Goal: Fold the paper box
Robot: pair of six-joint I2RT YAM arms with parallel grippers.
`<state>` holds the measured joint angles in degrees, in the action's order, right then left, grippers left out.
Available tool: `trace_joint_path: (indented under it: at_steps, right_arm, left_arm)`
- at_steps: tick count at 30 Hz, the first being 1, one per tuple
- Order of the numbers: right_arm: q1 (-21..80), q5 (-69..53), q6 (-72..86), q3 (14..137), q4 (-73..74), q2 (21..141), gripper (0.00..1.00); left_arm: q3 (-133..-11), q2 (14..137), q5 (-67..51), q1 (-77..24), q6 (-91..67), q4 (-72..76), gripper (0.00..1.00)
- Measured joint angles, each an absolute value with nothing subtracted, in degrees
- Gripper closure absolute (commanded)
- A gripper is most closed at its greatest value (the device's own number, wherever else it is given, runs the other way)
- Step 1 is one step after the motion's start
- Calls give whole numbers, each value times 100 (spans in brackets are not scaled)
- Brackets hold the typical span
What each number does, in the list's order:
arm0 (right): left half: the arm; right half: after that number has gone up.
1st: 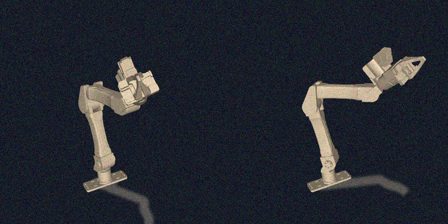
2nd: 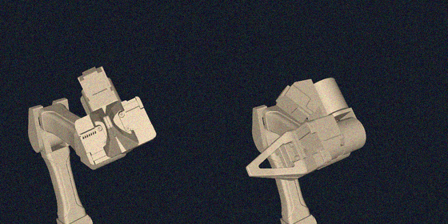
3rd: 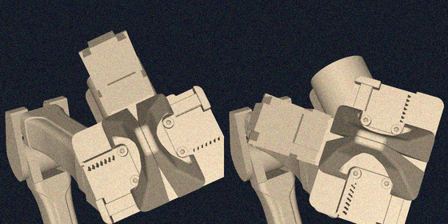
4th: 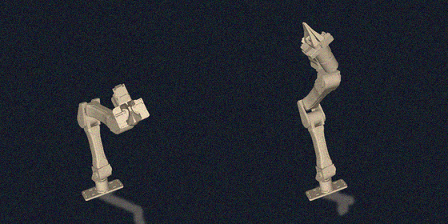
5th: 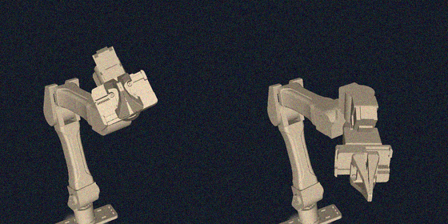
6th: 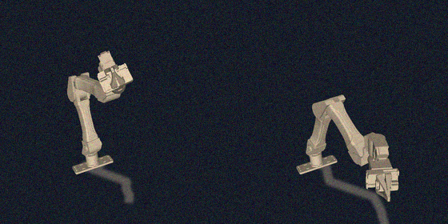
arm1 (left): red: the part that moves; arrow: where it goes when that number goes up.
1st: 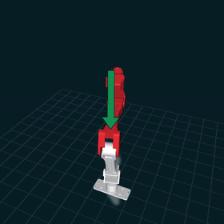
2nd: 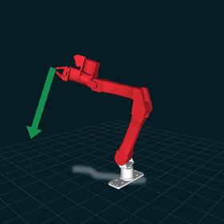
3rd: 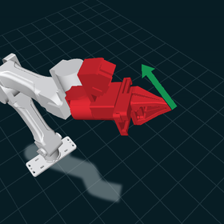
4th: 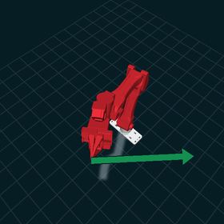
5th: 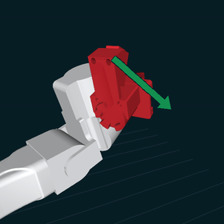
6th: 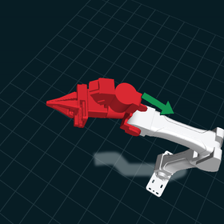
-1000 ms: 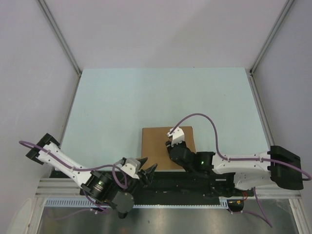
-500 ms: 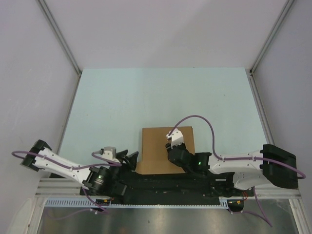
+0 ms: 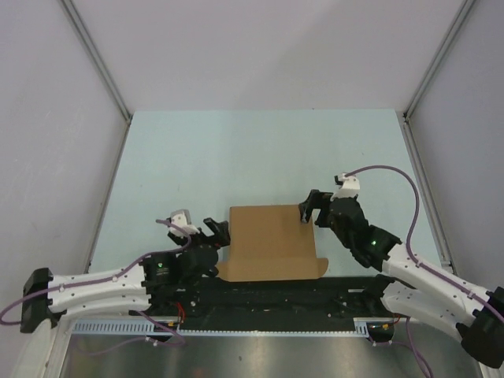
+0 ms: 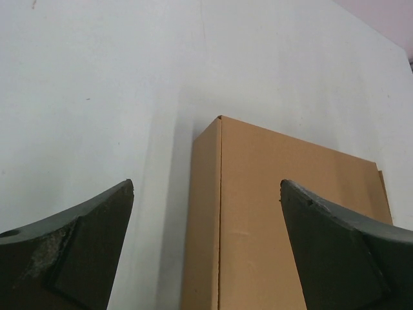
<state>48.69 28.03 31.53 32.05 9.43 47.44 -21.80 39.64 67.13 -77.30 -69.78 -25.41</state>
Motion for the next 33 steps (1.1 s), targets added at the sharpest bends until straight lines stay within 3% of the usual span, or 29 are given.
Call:
trace_joint_path:
  at_steps: [5,11,17,22,24,33]
  right_arm:
    - [3999,1452,3267,2707,786,5068,0]
    - [3465,244,3535,1946,281,5339,0]
    - [3284,-357,3669,1570,-449,5380,16]
    - [3210,-659,3789,1262,-1068,5367,36]
    - [3199,-681,3800,1122,-1278,5341,44]
    - [3173,-460,3909,965,-1774,5564,51]
  left_arm:
    - [-1863,3559,5317,-6761,-5492,-1052,0]
    - [-1389,3553,3787,-6018,-4936,145,0]
    - [-923,4134,2735,-5723,-4856,873,22]
    - [-554,4519,2217,-5697,-4917,1396,42]
    - [-432,4567,2180,-5690,-4950,1647,46]
    - [-368,5349,2290,-5540,-4945,2569,49]
